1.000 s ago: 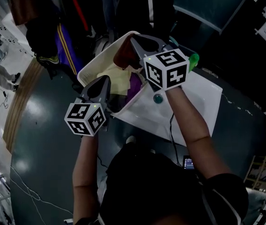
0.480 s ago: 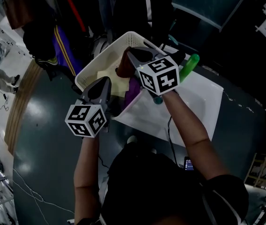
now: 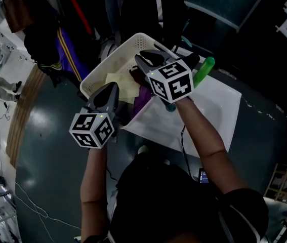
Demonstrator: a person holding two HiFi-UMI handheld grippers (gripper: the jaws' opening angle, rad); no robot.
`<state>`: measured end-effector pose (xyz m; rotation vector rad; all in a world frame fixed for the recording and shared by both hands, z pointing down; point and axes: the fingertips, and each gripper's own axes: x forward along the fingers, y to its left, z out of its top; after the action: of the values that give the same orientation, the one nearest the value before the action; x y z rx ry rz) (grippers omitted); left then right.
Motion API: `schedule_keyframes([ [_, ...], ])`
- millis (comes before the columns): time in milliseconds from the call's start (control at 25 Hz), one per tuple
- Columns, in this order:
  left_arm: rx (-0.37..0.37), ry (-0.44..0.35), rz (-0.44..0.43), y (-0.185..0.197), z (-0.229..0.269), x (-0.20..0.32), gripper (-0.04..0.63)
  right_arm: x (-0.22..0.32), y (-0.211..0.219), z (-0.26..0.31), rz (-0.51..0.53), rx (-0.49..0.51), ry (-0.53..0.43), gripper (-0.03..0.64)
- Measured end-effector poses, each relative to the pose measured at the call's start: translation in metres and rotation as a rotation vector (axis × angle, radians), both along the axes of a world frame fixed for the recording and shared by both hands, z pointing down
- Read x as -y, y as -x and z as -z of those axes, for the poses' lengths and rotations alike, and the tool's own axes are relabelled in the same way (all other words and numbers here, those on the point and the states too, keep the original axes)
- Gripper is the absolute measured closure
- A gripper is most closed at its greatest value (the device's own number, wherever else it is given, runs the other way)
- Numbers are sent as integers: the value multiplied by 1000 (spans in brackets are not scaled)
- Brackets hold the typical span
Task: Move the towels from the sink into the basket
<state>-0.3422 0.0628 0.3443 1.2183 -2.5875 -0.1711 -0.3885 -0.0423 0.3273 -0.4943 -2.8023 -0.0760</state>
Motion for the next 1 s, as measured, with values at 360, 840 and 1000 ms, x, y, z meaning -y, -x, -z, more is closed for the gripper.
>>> schedule_keyframes([
  [360, 7, -14, -14, -3, 6, 4, 586, 13, -14, 5, -46, 18, 41, 618],
  [840, 29, -25, -104, -24, 16, 42, 586, 54, -55, 9, -135, 32, 53, 618],
  [1000, 38, -26, -149, -33, 19, 58, 586, 71, -73, 11, -182, 38, 53, 618],
])
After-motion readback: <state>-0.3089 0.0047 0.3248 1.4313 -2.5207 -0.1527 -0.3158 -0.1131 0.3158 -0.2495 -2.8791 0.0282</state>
